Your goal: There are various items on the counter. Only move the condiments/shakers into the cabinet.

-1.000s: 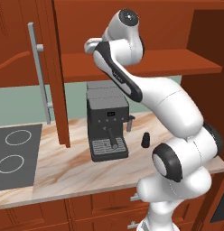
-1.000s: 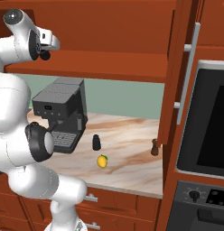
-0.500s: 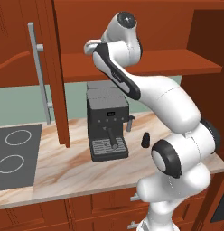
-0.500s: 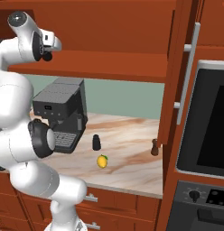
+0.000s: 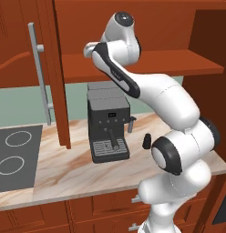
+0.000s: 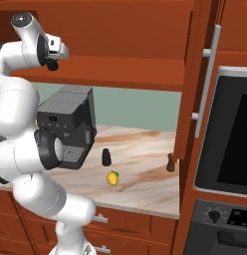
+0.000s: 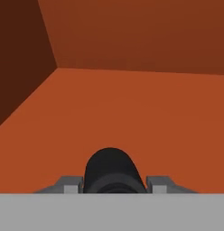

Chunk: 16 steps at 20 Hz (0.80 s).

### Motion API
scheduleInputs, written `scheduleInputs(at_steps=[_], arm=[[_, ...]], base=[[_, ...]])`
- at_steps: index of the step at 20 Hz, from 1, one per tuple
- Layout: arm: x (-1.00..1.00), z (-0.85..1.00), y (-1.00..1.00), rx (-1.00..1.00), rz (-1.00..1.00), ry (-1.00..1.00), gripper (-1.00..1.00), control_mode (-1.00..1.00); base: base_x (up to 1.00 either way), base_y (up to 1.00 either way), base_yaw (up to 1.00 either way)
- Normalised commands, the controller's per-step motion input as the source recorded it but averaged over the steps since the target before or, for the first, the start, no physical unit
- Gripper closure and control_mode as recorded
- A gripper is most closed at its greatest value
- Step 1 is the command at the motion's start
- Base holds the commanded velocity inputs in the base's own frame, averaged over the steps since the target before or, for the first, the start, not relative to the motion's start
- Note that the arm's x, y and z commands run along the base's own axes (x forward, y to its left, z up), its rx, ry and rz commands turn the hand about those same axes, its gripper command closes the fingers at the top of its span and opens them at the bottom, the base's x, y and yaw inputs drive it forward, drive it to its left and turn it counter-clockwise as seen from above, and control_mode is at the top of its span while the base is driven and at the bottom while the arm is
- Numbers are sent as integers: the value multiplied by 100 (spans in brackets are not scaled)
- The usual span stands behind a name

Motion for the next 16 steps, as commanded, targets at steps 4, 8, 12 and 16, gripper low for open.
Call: scheduleInputs(at_steps=[4,8,12,16], arm=[[43,-22,24,-3,0,4,100,-100],[49,-23,32,-3,0,0,100,-100],[8,-16,19,-5,0,0,-100,-100],[14,0,11,-1,0,0,-100,-100]], base=[[0,0,0],[0,0,0],[0,0,0],[0,0,0]])
